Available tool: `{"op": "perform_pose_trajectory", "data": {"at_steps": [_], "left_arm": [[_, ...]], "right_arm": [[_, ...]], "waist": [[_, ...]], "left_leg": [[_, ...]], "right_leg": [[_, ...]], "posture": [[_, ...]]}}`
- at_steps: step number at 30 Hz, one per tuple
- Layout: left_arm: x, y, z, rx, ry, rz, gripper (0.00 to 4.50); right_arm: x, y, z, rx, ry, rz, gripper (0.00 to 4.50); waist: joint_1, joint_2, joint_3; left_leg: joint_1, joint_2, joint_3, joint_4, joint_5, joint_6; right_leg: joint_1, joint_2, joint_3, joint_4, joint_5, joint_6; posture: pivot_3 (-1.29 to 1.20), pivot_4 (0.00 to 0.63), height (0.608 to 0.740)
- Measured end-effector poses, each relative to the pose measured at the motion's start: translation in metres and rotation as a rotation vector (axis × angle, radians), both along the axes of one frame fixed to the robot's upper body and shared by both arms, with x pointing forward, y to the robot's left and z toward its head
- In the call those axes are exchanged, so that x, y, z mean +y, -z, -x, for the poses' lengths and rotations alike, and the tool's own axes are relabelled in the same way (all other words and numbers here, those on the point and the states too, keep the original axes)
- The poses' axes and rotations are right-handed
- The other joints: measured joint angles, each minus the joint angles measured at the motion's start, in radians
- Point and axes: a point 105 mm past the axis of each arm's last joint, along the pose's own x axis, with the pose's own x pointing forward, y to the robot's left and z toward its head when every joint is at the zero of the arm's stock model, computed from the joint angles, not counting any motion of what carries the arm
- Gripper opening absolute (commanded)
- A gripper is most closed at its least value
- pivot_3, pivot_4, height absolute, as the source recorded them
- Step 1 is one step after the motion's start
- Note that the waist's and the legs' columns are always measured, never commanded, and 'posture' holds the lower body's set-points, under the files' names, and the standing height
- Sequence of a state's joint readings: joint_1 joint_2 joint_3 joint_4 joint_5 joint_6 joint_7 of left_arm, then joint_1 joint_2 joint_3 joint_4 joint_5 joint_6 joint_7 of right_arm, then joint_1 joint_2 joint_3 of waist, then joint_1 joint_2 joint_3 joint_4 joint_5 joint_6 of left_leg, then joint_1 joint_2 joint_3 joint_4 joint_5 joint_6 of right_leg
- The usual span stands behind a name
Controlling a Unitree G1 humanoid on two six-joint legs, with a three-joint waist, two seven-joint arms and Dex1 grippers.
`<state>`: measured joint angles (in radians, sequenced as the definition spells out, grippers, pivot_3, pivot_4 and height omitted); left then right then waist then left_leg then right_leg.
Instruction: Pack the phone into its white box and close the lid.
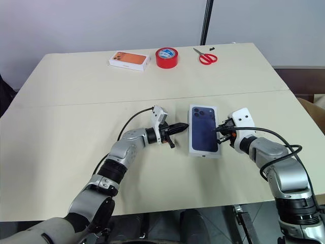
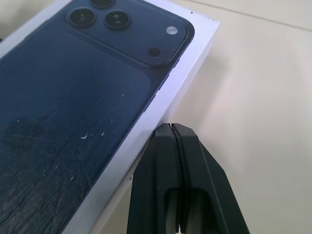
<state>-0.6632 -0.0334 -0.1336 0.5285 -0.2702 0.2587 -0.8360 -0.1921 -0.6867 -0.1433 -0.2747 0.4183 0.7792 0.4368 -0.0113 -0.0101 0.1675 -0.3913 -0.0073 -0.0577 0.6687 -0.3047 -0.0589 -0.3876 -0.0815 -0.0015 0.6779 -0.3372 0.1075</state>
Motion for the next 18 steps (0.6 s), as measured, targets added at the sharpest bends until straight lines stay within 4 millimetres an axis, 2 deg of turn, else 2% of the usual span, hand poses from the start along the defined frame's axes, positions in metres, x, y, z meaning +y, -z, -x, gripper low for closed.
{"op": "perform_pose_trajectory", "data": {"at_steps": [14,18], "left_arm": [[0.0071,0.0023,-0.0001,0.004,-0.048,-0.006,0.00],[0.0096,0.0039,-0.0006,0.006,-0.061,-0.010,0.00]], "right_arm": [[0.0023,0.0006,-0.0050,-0.011,0.011,-0.005,0.03],[-0.0049,0.0055,-0.0069,-0.001,0.046,0.013,0.03]], "waist": [[-0.001,0.000,0.000],[0.000,0.000,0.000]], "left_leg": [[0.000,0.000,0.000,0.000,0.000,0.000],[0.000,0.000,0.000,0.000,0.000,0.000]], "right_leg": [[0.000,0.000,0.000,0.001,0.000,0.000],[0.000,0.000,0.000,0.001,0.000,0.000]], "posture": [[0.00,0.150,0.740],[0.00,0.150,0.740]]}}
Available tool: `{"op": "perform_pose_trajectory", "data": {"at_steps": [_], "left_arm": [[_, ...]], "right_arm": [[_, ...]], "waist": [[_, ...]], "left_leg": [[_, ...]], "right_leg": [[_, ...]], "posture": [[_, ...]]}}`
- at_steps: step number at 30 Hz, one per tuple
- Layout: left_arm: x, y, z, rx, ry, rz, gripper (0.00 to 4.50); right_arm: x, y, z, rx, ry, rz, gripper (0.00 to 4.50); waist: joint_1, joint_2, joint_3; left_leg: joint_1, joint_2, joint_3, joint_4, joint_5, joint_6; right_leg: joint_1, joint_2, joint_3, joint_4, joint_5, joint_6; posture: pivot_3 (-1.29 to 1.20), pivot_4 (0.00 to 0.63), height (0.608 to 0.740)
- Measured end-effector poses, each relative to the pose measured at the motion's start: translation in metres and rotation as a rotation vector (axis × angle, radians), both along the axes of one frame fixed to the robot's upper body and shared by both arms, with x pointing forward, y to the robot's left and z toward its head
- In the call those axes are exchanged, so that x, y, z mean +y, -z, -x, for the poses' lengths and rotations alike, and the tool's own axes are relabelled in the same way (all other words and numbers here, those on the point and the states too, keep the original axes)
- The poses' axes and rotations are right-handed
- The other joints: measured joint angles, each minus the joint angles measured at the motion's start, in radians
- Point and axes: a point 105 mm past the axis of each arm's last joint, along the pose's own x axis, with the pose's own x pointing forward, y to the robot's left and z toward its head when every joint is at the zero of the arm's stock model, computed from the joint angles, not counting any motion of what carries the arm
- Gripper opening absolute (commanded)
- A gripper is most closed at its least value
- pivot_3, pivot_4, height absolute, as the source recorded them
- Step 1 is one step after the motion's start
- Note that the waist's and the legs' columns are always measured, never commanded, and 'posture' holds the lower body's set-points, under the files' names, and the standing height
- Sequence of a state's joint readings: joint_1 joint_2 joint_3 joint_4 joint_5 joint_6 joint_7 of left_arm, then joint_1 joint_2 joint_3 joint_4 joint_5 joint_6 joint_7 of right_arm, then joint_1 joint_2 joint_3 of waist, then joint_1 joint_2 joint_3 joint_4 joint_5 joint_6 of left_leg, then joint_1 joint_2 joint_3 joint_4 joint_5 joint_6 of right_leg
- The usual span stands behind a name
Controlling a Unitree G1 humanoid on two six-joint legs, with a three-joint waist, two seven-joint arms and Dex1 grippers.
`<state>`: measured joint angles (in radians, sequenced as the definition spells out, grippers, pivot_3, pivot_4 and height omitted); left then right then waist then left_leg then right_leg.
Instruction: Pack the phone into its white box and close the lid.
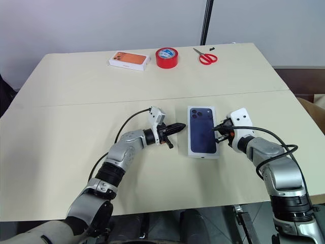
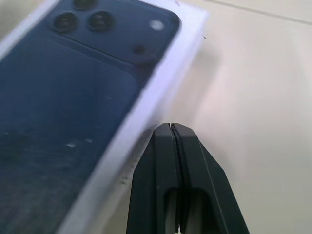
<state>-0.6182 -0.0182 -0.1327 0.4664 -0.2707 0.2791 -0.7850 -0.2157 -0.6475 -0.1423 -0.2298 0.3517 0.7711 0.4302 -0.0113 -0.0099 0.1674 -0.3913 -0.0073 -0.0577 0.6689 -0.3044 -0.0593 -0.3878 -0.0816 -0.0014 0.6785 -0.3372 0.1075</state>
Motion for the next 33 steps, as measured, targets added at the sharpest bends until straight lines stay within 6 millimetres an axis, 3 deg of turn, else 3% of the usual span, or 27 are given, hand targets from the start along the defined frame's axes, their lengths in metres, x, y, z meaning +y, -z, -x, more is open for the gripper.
{"op": "perform_pose_trajectory", "data": {"at_steps": [11,14,17,20,23,27,33], "left_arm": [[0.003,-0.012,-0.006,-0.016,-0.019,0.032,0.00],[-0.005,-0.028,-0.006,-0.031,-0.002,0.080,0.00],[-0.016,-0.055,-0.009,-0.077,0.007,0.133,0.00],[-0.022,-0.067,-0.015,-0.121,0.004,0.126,0.00],[-0.025,-0.047,-0.017,-0.090,0.000,0.069,0.00],[-0.027,-0.009,-0.013,-0.036,0.002,-0.035,0.00],[-0.026,-0.002,-0.009,-0.060,0.013,-0.070,0.00]], "right_arm": [[-0.020,-0.026,-0.012,-0.098,0.080,0.022,0.03],[-0.019,-0.054,-0.017,-0.184,0.084,-0.035,0.03],[0.000,-0.071,-0.017,-0.236,0.021,-0.125,0.03],[0.022,-0.061,-0.013,-0.194,-0.062,-0.169,0.03],[0.037,-0.042,-0.003,-0.129,-0.140,-0.169,0.03],[0.034,-0.002,0.009,-0.014,-0.138,-0.074,0.03],[0.027,0.002,0.013,0.002,-0.133,-0.005,0.03]], "waist": [[-0.001,0.000,0.000],[-0.001,0.000,0.000],[-0.001,0.000,0.000],[-0.001,0.000,0.000],[-0.001,0.000,0.000],[-0.001,0.000,0.000],[0.003,-0.003,-0.002]], "left_leg": [[0.000,0.000,0.000,0.000,0.000,0.000],[0.000,0.000,0.000,0.000,0.000,0.000],[0.000,0.000,0.000,0.000,0.000,0.000],[0.000,0.000,0.000,0.000,0.000,0.000],[0.000,0.000,0.000,0.000,0.000,0.000],[0.000,-0.001,0.001,0.000,0.000,0.000],[0.003,-0.001,-0.001,0.000,0.000,0.000]], "right_leg": [[-0.001,0.000,0.000,0.001,0.000,0.000],[-0.001,0.000,0.000,0.001,0.000,0.000],[-0.001,0.000,0.000,0.001,0.000,0.000],[0.000,0.000,0.000,0.001,0.000,0.000],[-0.001,0.000,0.000,0.001,0.000,0.000],[-0.001,0.000,0.000,0.001,0.000,0.000],[0.004,0.000,-0.001,0.000,0.000,0.000]], "posture": [[0.00,0.150,0.740],[0.00,0.150,0.740],[0.00,0.150,0.740],[0.00,0.150,0.740],[0.00,0.150,0.740],[0.00,0.150,0.740],[0.00,0.150,0.740]]}}
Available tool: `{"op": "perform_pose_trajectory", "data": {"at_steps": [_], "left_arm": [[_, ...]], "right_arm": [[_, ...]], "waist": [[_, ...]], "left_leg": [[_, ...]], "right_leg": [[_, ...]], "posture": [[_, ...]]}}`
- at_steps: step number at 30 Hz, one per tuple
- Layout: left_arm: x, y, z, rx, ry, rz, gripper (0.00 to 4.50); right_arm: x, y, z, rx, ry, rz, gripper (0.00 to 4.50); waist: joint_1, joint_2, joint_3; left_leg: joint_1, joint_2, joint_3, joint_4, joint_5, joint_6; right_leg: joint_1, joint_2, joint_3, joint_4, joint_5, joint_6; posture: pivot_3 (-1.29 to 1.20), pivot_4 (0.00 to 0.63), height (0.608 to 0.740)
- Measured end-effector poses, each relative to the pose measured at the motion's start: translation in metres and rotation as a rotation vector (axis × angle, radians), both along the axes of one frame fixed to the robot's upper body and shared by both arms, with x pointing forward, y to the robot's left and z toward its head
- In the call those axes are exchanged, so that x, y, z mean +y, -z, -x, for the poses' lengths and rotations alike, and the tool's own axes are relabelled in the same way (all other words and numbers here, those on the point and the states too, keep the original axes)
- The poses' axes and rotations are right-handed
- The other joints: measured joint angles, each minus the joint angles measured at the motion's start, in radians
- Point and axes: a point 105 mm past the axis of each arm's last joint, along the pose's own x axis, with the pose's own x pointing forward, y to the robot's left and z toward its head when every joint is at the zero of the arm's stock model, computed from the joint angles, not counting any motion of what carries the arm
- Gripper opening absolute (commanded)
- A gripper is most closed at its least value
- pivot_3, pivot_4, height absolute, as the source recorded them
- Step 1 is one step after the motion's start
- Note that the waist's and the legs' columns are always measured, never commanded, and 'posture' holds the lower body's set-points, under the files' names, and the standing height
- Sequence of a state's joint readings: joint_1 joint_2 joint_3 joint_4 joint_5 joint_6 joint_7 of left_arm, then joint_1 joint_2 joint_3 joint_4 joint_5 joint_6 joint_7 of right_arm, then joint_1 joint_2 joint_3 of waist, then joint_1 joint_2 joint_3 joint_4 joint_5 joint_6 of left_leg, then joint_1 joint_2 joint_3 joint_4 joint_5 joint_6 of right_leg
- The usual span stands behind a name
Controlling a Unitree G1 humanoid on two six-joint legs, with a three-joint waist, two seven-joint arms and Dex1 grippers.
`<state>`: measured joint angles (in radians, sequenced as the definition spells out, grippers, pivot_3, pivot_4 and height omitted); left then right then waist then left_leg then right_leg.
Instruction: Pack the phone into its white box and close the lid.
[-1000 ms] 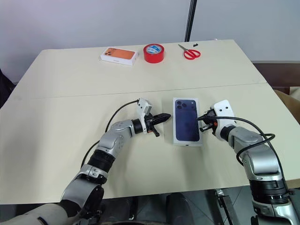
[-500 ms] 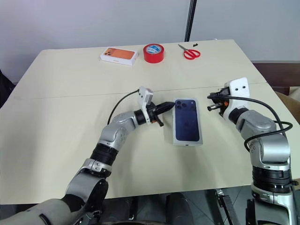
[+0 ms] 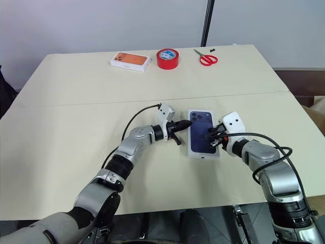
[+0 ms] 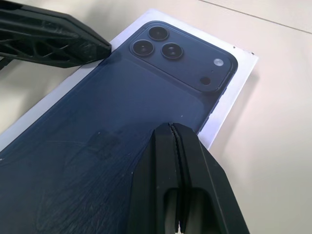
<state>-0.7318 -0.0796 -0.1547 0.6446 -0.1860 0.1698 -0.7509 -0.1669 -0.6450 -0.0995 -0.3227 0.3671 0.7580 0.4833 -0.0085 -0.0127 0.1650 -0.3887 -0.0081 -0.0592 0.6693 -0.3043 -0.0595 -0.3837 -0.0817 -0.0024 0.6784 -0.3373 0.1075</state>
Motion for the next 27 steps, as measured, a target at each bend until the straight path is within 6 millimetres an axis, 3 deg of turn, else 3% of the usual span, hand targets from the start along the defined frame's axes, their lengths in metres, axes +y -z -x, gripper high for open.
{"op": "perform_pose_trajectory", "data": {"at_steps": [9,10,13,16,19,20,24,27], "left_arm": [[0.020,0.003,0.008,0.020,0.036,-0.011,0.00],[0.025,0.001,0.006,0.028,0.031,-0.006,0.00],[0.050,-0.024,-0.007,0.014,-0.001,0.029,0.87],[0.086,-0.061,-0.020,-0.111,-0.048,0.016,2.45],[0.126,-0.070,-0.017,-0.168,-0.064,-0.034,3.94],[0.141,-0.065,-0.015,-0.166,-0.080,-0.058,4.46],[0.200,-0.037,0.001,-0.105,-0.169,-0.142,4.46],[0.230,-0.040,0.020,-0.109,-0.214,-0.177,4.46]], "right_arm": [[0.001,-0.002,0.010,0.033,-0.034,-0.087,0.03],[0.002,-0.005,0.009,0.024,-0.026,-0.122,0.26],[-0.002,-0.036,-0.001,-0.074,-0.006,-0.250,1.28],[-0.003,-0.073,-0.001,-0.192,-0.062,-0.303,2.92],[-0.005,-0.063,0.011,-0.152,-0.122,-0.269,4.45],[-0.008,-0.054,0.016,-0.123,-0.132,-0.257,4.50],[-0.032,-0.040,0.032,-0.071,-0.115,-0.200,4.50],[-0.052,-0.037,0.039,-0.096,-0.076,-0.101,4.50]], "waist": [[-0.003,0.000,0.000],[-0.004,0.000,0.000],[-0.009,0.000,0.001],[-0.009,0.001,0.000],[-0.007,0.001,0.000],[-0.006,0.001,0.000],[-0.006,0.001,0.001],[-0.005,0.000,0.001]], "left_leg": [[0.000,0.000,-0.001,0.000,0.000,0.000],[0.000,0.000,0.000,0.000,0.000,0.000],[-0.002,0.001,0.001,-0.001,0.000,-0.001],[-0.002,0.001,0.000,-0.002,0.000,-0.001],[-0.002,0.002,0.000,-0.003,0.000,-0.001],[-0.002,0.001,0.001,-0.002,0.000,-0.001],[-0.002,0.002,0.001,-0.001,0.000,-0.001],[-0.002,0.003,0.001,-0.001,0.000,0.000]], "right_leg": [[0.000,0.000,0.000,0.000,0.000,0.000],[-0.001,0.000,0.000,0.000,0.000,0.000],[-0.005,0.000,0.001,0.003,0.000,0.000],[-0.005,0.001,0.000,0.002,0.000,0.000],[-0.004,0.001,0.000,0.002,0.000,0.000],[-0.004,0.000,0.000,0.002,0.000,0.000],[-0.004,0.000,0.001,0.002,0.000,0.000],[-0.004,0.000,0.001,0.002,0.000,0.000]], "posture": [[0.00,0.150,0.740],[0.00,0.150,0.740],[0.00,0.150,0.740],[0.00,0.150,0.740],[0.00,0.150,0.740],[0.00,0.150,0.740],[0.00,0.150,0.740],[0.00,0.150,0.740]]}}
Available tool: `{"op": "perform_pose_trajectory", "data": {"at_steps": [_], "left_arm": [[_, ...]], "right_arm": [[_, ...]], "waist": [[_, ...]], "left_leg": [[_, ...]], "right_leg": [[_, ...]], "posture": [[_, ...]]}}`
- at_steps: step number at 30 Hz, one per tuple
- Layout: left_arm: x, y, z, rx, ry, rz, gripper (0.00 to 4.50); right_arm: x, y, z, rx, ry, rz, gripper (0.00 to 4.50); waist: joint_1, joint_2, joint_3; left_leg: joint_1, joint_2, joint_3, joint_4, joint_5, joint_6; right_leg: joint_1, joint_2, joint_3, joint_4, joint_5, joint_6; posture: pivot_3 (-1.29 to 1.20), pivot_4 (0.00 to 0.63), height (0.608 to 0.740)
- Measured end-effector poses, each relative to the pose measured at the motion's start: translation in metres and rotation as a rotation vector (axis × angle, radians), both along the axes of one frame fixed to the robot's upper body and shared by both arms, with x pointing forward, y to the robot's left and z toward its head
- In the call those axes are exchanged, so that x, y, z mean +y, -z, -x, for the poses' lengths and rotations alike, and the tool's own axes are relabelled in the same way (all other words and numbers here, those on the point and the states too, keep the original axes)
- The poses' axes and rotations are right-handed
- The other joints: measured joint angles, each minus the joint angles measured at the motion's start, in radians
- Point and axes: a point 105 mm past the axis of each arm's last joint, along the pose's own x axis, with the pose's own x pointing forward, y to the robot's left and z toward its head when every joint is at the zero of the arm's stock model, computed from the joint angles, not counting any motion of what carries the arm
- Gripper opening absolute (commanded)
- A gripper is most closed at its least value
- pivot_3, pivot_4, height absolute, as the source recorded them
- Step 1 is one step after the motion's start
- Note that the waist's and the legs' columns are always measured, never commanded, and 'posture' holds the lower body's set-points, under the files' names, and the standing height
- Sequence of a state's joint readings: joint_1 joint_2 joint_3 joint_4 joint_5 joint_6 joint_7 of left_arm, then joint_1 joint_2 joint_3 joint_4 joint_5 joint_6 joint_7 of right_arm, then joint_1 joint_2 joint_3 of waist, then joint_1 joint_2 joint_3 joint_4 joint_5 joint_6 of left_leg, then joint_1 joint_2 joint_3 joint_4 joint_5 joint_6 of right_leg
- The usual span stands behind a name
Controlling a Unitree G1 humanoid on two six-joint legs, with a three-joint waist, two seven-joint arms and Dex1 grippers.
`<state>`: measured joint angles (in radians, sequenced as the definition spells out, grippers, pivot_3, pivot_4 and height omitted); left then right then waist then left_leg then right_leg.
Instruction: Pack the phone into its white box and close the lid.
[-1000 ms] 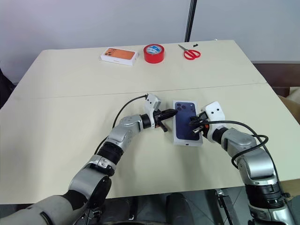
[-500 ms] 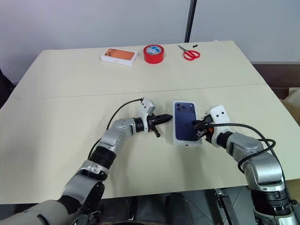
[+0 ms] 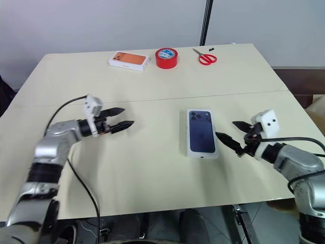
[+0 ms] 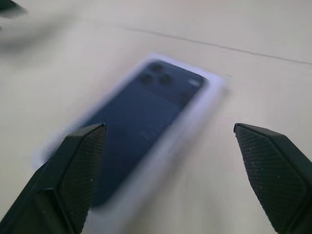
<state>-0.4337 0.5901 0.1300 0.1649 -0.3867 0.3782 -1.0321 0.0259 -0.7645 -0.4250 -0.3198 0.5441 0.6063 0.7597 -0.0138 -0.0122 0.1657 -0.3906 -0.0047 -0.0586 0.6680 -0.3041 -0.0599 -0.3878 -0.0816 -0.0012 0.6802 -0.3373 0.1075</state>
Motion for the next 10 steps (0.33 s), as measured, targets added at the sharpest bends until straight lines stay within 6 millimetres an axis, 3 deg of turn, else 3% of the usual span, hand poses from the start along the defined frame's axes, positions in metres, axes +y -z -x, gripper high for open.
{"op": "perform_pose_trajectory", "data": {"at_steps": [4,8,10], "left_arm": [[0.026,-0.004,0.022,-0.031,-0.089,-0.020,4.46],[0.039,0.023,0.040,0.056,-0.157,-0.006,4.46],[0.039,0.025,0.039,0.052,-0.177,-0.002,4.46]], "right_arm": [[-0.016,0.005,0.002,0.000,0.033,-0.013,4.50],[-0.013,0.007,-0.006,0.004,-0.008,-0.030,4.50],[-0.011,0.005,-0.012,-0.006,-0.023,-0.035,4.50]], "waist": [[0.000,0.001,0.000],[-0.002,0.001,0.000],[0.004,0.001,0.000]], "left_leg": [[0.001,0.001,0.000,0.000,0.000,0.000],[0.001,0.001,0.001,0.000,-0.003,0.006],[0.001,0.001,0.000,0.000,-0.003,0.006]], "right_leg": [[0.001,0.000,0.001,0.000,0.000,0.000],[0.001,0.000,0.001,0.000,0.000,0.000],[0.001,0.000,0.000,0.000,0.000,0.000]], "posture": [[0.00,0.150,0.740],[0.00,0.150,0.740],[0.00,0.150,0.740]]}}
